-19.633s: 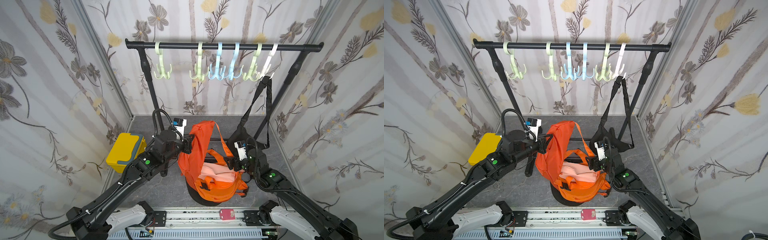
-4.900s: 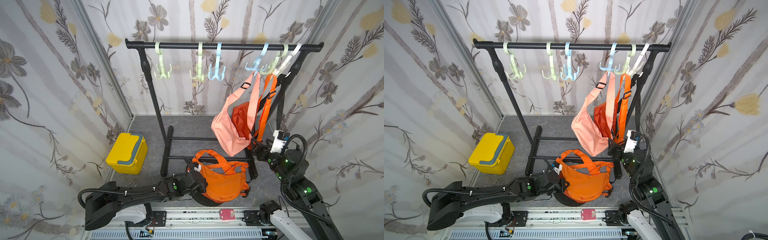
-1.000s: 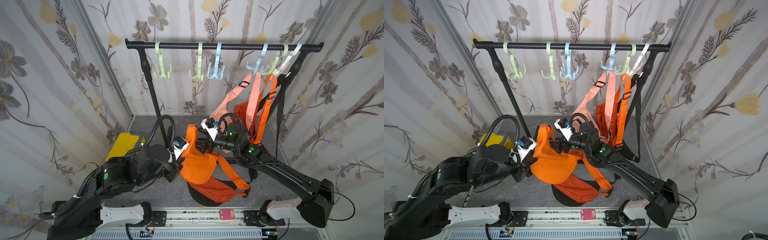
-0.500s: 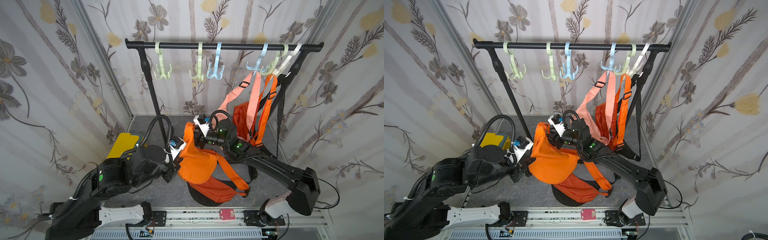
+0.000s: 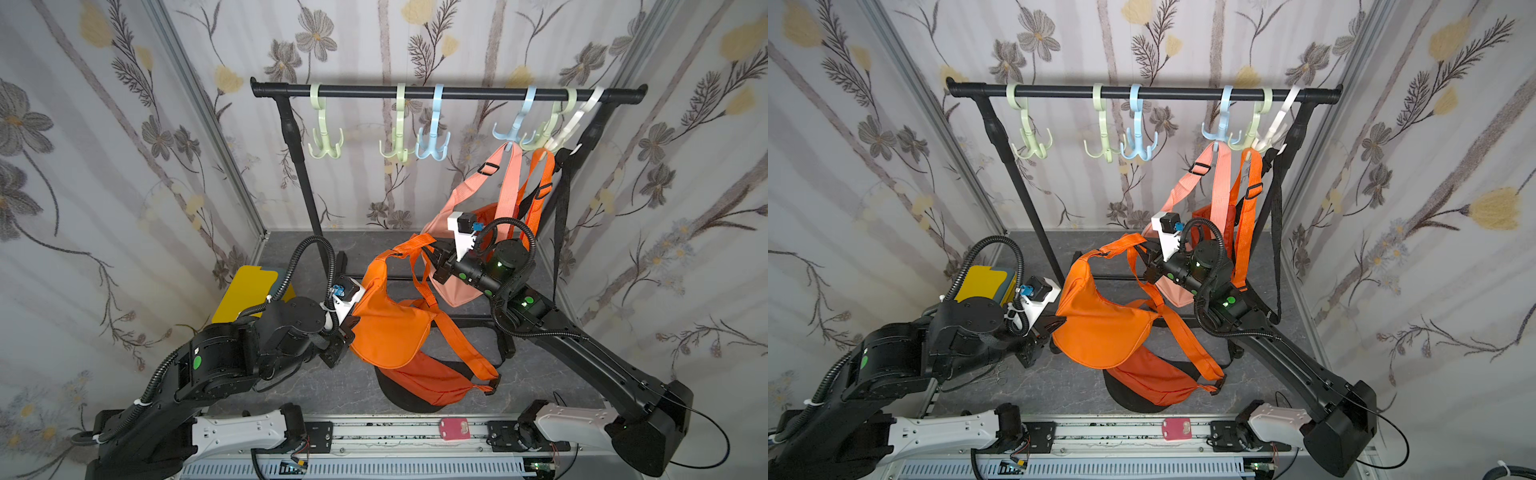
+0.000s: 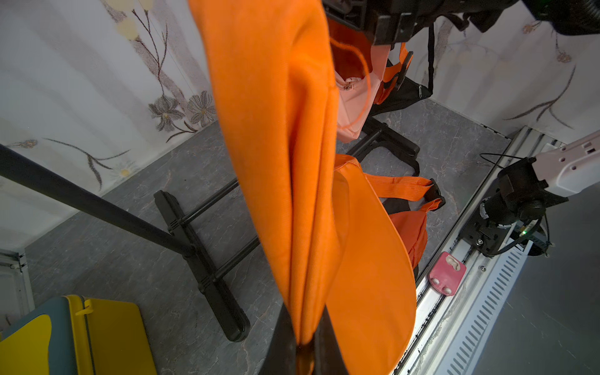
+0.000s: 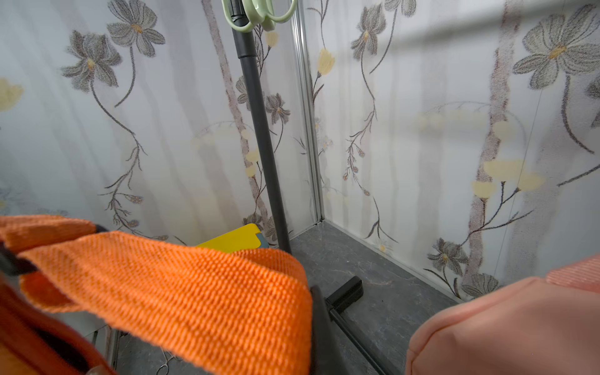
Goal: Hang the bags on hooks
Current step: Pick up the bag from the bag, then hang the bag on the hook.
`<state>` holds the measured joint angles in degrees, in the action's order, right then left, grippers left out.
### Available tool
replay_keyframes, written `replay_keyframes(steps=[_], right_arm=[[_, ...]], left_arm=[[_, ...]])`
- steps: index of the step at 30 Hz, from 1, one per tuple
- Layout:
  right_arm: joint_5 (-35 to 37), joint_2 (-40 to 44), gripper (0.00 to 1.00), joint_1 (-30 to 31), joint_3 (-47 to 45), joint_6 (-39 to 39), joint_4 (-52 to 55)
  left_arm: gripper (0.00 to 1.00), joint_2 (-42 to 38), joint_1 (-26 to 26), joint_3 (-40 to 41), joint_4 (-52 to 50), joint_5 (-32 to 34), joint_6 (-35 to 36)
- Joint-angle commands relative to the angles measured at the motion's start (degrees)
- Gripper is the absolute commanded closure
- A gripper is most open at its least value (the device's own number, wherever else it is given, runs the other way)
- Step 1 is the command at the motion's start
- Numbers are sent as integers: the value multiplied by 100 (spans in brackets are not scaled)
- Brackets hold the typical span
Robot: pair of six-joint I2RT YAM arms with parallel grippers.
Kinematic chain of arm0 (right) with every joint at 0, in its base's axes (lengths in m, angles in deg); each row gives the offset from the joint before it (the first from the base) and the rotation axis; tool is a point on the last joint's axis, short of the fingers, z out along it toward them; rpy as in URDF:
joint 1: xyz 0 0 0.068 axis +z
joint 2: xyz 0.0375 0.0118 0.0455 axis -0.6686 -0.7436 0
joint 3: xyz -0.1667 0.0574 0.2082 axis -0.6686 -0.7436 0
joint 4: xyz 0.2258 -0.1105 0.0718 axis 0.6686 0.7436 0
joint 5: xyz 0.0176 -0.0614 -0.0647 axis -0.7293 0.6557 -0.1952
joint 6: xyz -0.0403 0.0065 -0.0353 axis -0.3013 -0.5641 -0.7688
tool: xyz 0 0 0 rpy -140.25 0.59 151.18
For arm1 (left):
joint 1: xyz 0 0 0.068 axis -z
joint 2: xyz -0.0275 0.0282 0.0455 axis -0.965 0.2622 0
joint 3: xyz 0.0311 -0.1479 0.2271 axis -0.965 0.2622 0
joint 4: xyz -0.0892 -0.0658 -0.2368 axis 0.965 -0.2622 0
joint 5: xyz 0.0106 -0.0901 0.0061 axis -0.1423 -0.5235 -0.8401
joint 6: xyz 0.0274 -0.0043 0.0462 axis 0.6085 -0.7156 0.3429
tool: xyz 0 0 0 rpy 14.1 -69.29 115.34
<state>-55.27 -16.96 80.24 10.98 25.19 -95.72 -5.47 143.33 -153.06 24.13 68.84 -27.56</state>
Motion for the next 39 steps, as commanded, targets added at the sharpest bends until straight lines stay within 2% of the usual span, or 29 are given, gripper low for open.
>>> replay_keyframes(steps=[1,6,10,15,21,26,34,36,39], right_arm=[[406,264,100,-14,124,-285,330],[1061,485,100,-136,827,-593,993],[1209,253,100,-411,1682,-708,1345],[1056,-373,100,-792,2908,-673,1595],[906,-1197,100,-1180,4213,-474,1740],[701,-1967,100,-1258,5323,-267,1945],[663,-3002,100,-1251,6243,-41,2104],[640,-3097,100,-1239,6221,-37,2233],[596,-2963,100,-1215,5786,-88,2216]], left_arm=[[100,120,2,-213,426,587,-30],[100,644,-21,-927,934,1337,192],[100,1245,-178,-1455,1362,1162,656],[100,1895,-526,-2332,1363,893,799],[100,2497,-698,-3403,843,941,687],[100,3044,-958,-4177,404,809,625],[100,3453,-1512,-4596,367,247,416],[100,3495,-1557,-4511,303,168,358],[100,3273,-1576,-3850,531,38,276]])
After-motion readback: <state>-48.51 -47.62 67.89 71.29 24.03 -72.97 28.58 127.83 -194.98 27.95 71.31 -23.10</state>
